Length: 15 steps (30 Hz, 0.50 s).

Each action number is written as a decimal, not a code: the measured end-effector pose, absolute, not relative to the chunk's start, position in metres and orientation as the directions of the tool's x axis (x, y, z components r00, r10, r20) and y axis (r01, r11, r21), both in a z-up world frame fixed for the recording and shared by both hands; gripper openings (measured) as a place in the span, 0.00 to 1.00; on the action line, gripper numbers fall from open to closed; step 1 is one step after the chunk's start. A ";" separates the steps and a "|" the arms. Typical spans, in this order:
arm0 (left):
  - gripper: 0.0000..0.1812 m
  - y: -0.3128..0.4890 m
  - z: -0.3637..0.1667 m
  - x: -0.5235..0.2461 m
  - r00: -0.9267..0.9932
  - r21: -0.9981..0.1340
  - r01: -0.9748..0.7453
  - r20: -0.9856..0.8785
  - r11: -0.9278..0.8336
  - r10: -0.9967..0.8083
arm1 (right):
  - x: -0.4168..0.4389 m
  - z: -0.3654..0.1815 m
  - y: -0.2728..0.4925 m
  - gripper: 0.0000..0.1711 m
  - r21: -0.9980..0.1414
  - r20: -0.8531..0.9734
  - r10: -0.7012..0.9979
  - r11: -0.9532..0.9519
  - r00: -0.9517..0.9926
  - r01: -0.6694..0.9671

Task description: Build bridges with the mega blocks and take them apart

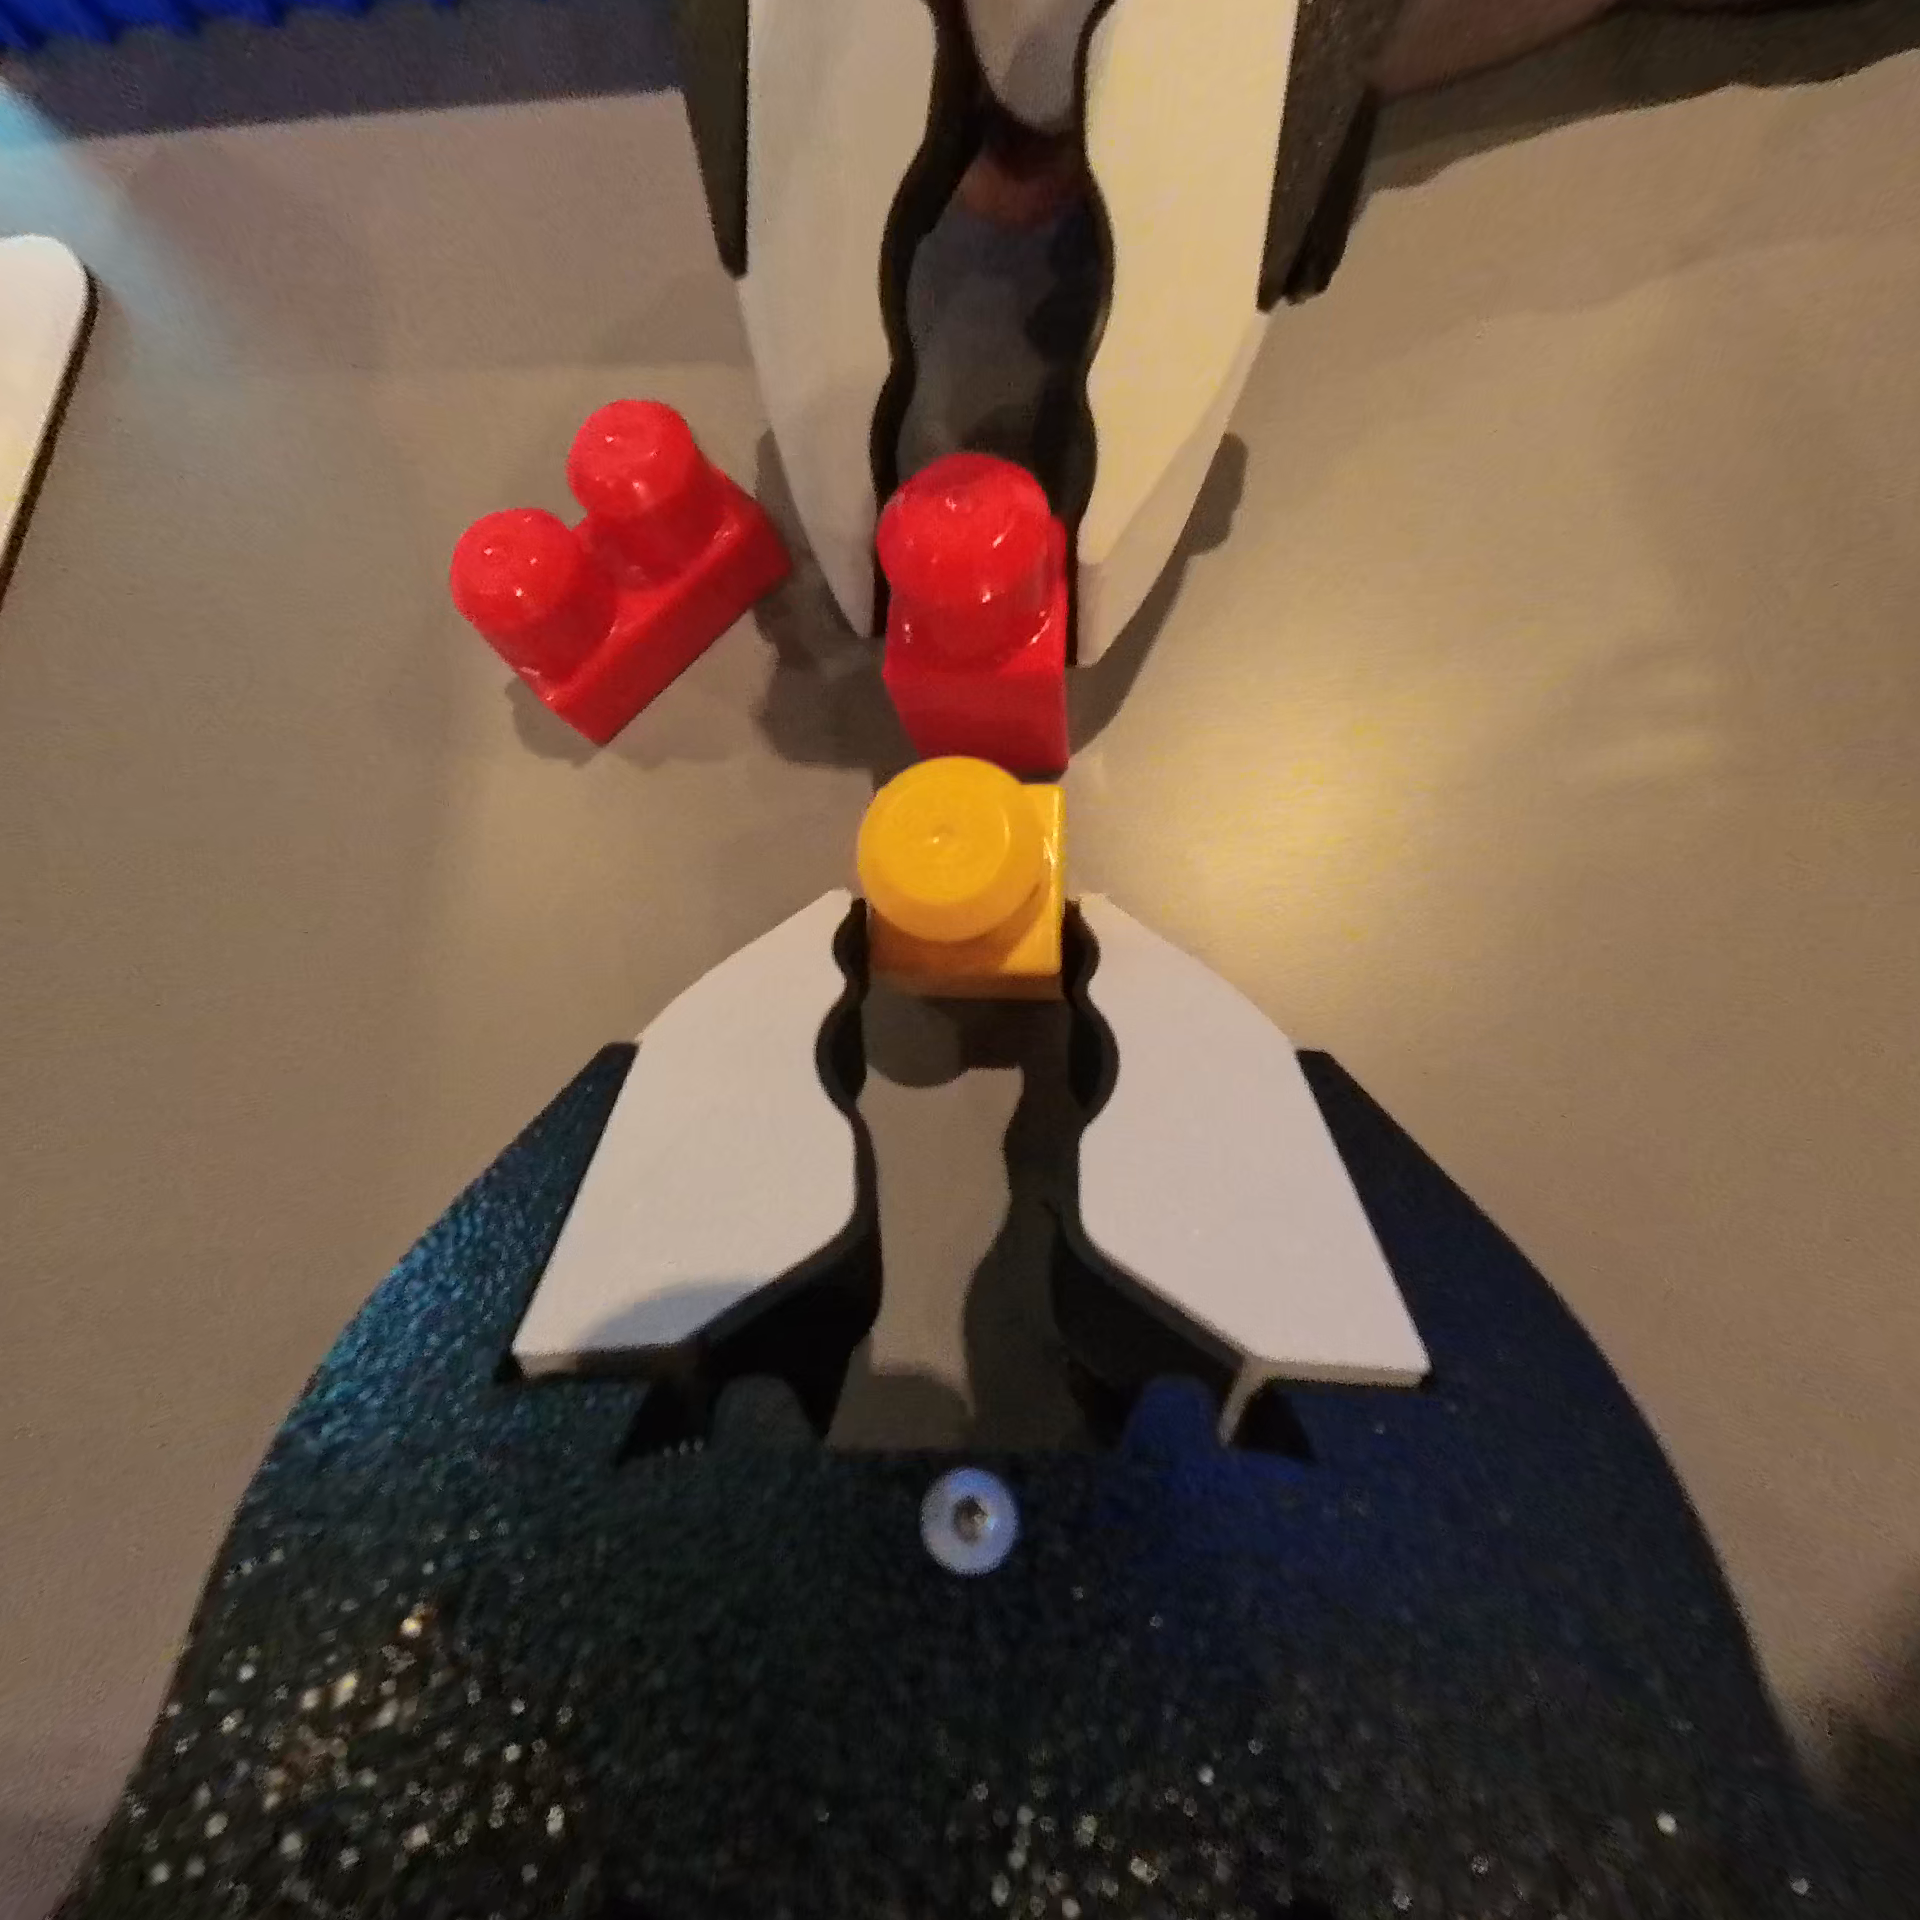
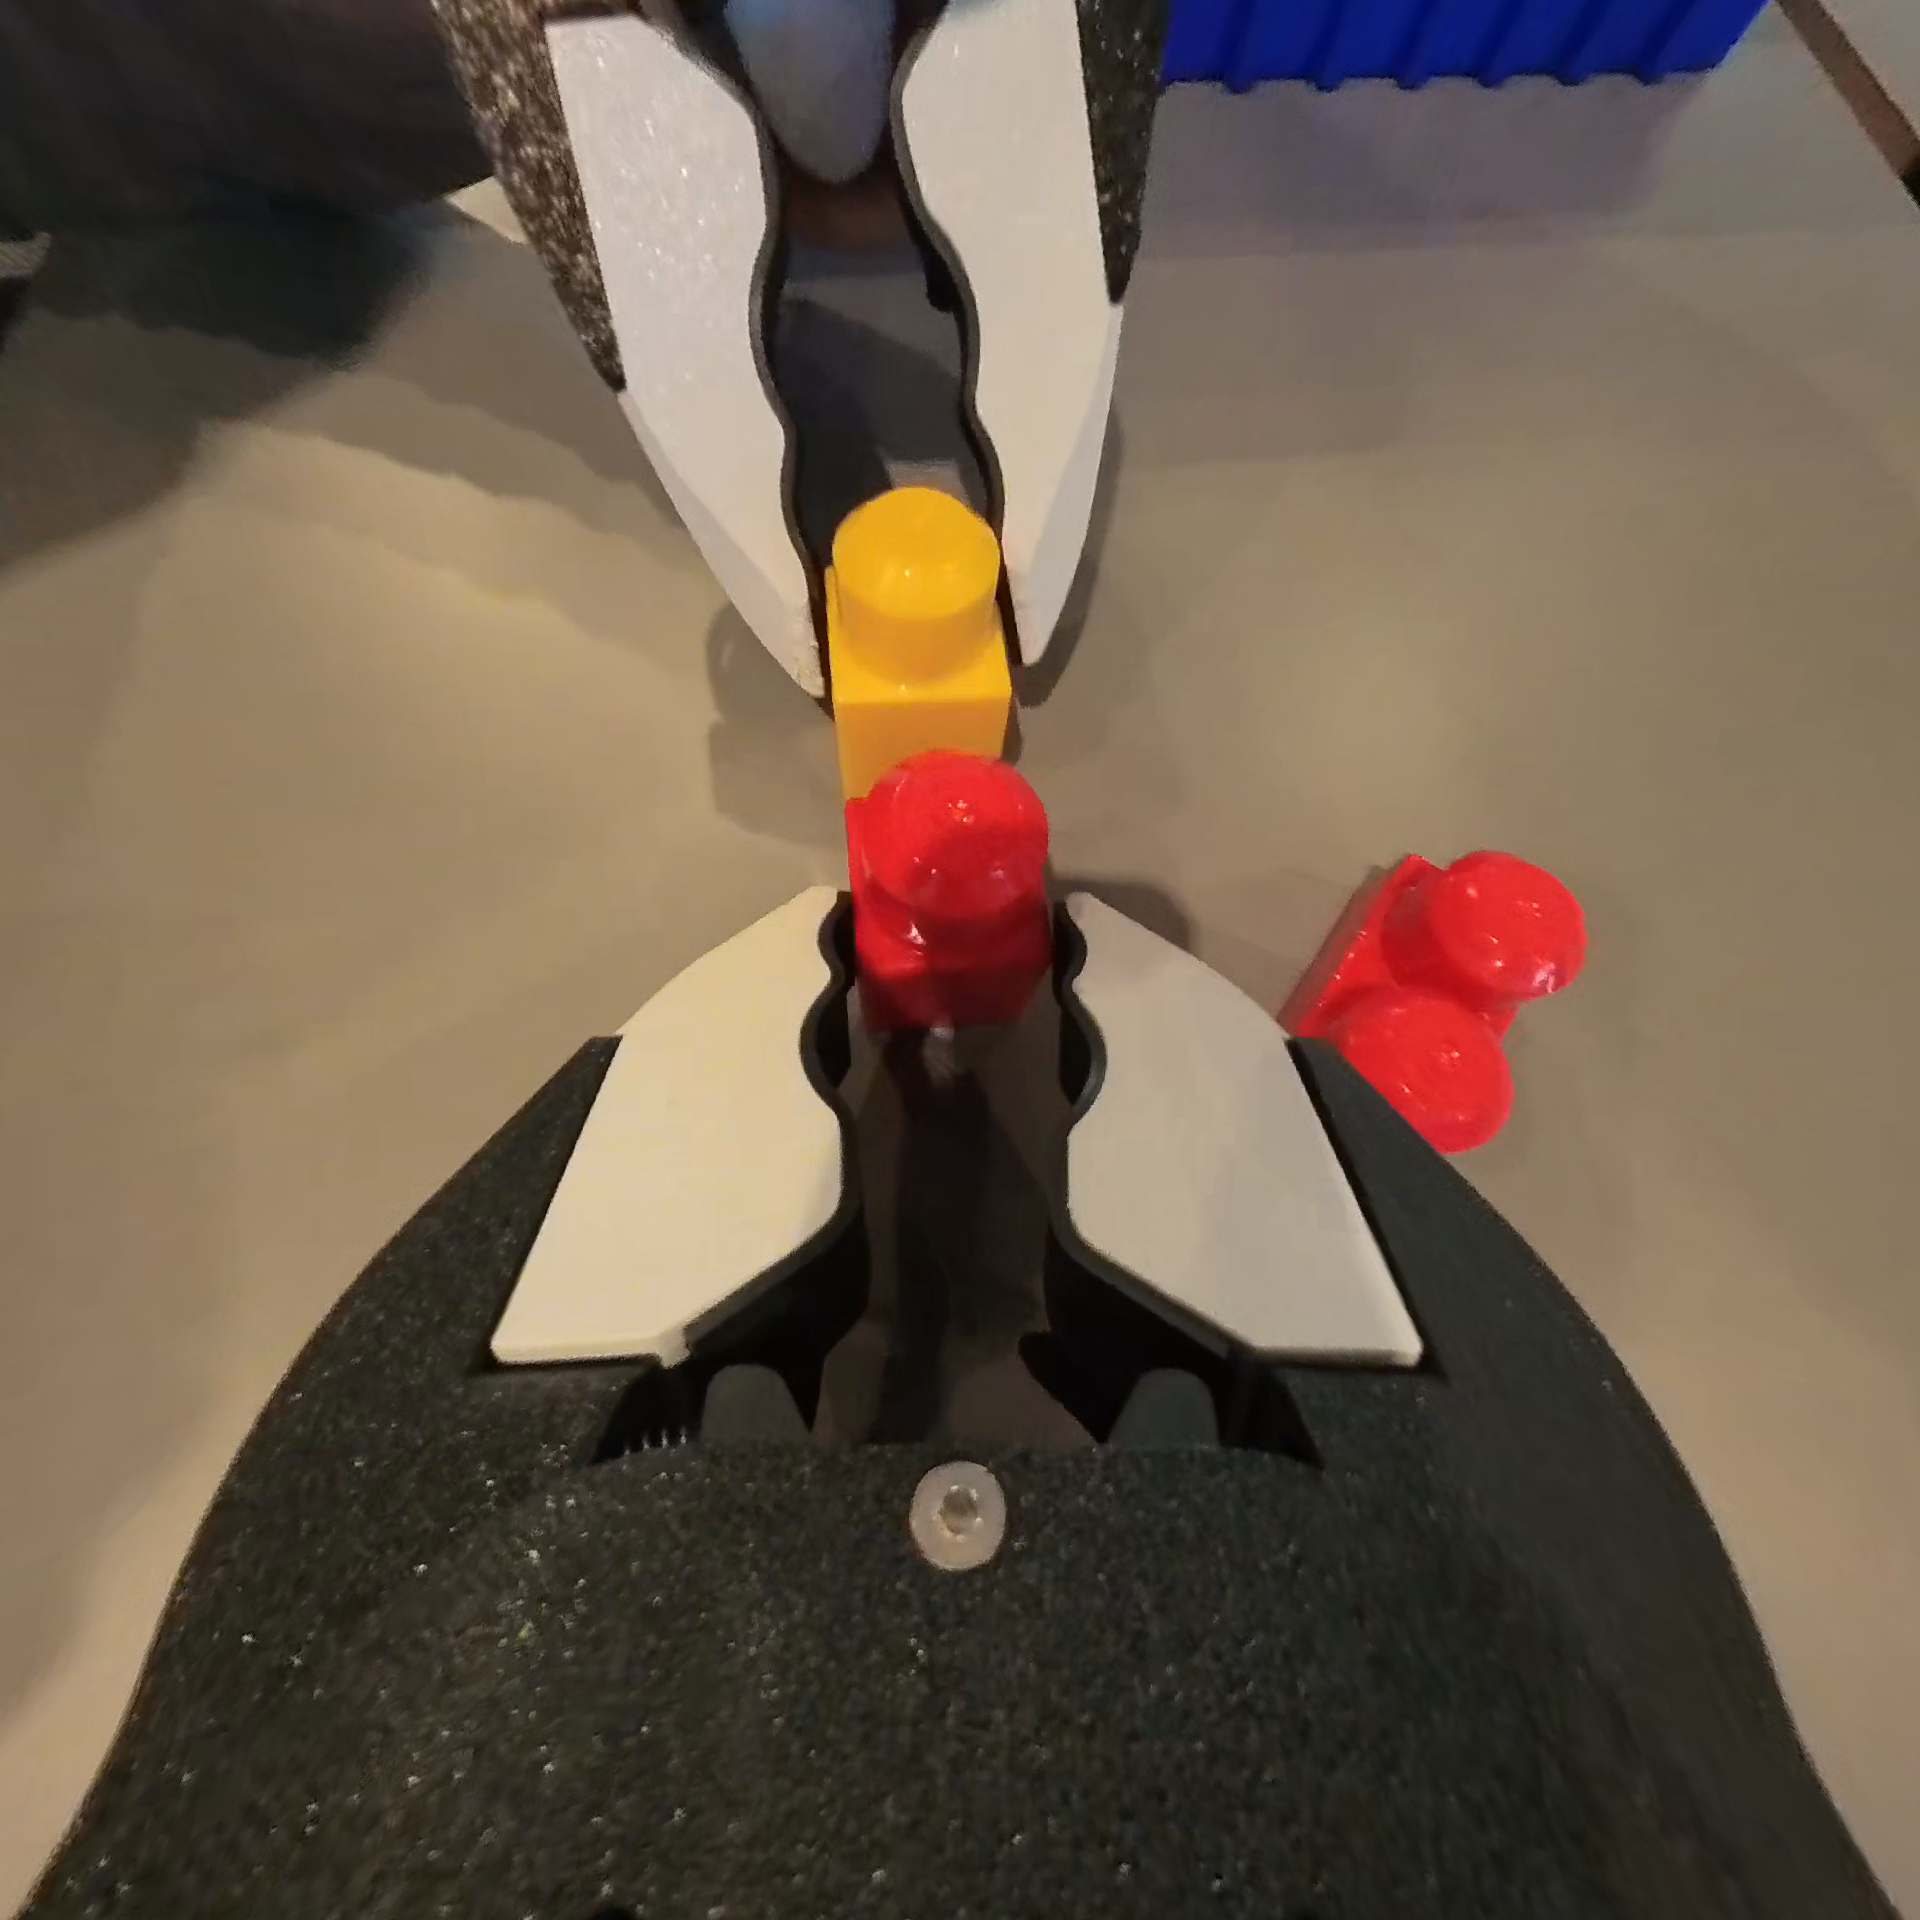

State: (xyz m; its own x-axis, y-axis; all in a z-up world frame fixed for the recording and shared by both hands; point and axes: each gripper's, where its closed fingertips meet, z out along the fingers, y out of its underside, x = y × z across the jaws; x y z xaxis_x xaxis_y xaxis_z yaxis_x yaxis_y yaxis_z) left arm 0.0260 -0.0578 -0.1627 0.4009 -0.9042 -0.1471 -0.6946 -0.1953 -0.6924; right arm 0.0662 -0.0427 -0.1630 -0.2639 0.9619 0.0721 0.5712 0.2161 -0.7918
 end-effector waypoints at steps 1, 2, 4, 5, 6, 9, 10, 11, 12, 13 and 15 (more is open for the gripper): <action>0.20 -0.059 -0.163 0.028 0.394 -0.693 -0.696 -0.150 -0.188 -0.907 | 0.066 -0.163 -0.045 0.21 -0.791 0.074 0.959 0.223 -0.273 0.569; 0.20 -0.060 -0.163 0.029 0.390 -0.693 -0.697 -0.151 -0.184 -0.909 | 0.065 -0.163 -0.046 0.21 -0.792 0.074 0.957 0.228 -0.282 0.567; 0.19 -0.062 -0.163 0.032 0.385 -0.695 -0.697 -0.153 -0.178 -0.910 | 0.064 -0.163 -0.049 0.21 -0.793 0.075 0.954 0.234 -0.291 0.563; 0.19 -0.063 -0.163 0.033 0.384 -0.694 -0.698 -0.156 -0.175 -0.910 | 0.064 -0.163 -0.050 0.21 -0.793 0.075 0.952 0.237 -0.296 0.561; 0.19 -0.063 -0.163 0.034 0.382 -0.694 -0.699 -0.158 -0.173 -0.910 | 0.064 -0.163 -0.050 0.21 -0.793 0.076 0.951 0.240 -0.300 0.560; 0.20 -0.063 -0.163 0.037 0.385 -0.697 -0.696 -0.157 -0.174 -0.910 | 0.063 -0.163 -0.053 0.21 -0.795 0.073 0.947 0.244 -0.312 0.555; 0.20 -0.063 -0.163 0.037 0.387 -0.698 -0.694 -0.156 -0.176 -0.909 | 0.063 -0.163 -0.053 0.21 -0.796 0.072 0.947 0.244 -0.313 0.555; 0.20 -0.063 -0.163 0.037 0.388 -0.699 -0.693 -0.155 -0.176 -0.909 | 0.062 -0.163 -0.054 0.21 -0.796 0.072 0.947 0.244 -0.313 0.554; 0.20 -0.064 -0.163 0.037 0.388 -0.700 -0.692 -0.155 -0.176 -0.908 | 0.062 -0.163 -0.054 0.21 -0.796 0.072 0.947 0.243 -0.313 0.554; 0.20 -0.064 -0.163 0.037 0.389 -0.700 -0.692 -0.155 -0.176 -0.908 | 0.062 -0.163 -0.054 0.21 -0.796 0.073 0.947 0.244 -0.313 0.554; 0.20 -0.064 -0.163 0.037 0.388 -0.701 -0.691 -0.155 -0.176 -0.908 | 0.062 -0.163 -0.054 0.21 -0.797 0.072 0.947 0.243 -0.313 0.553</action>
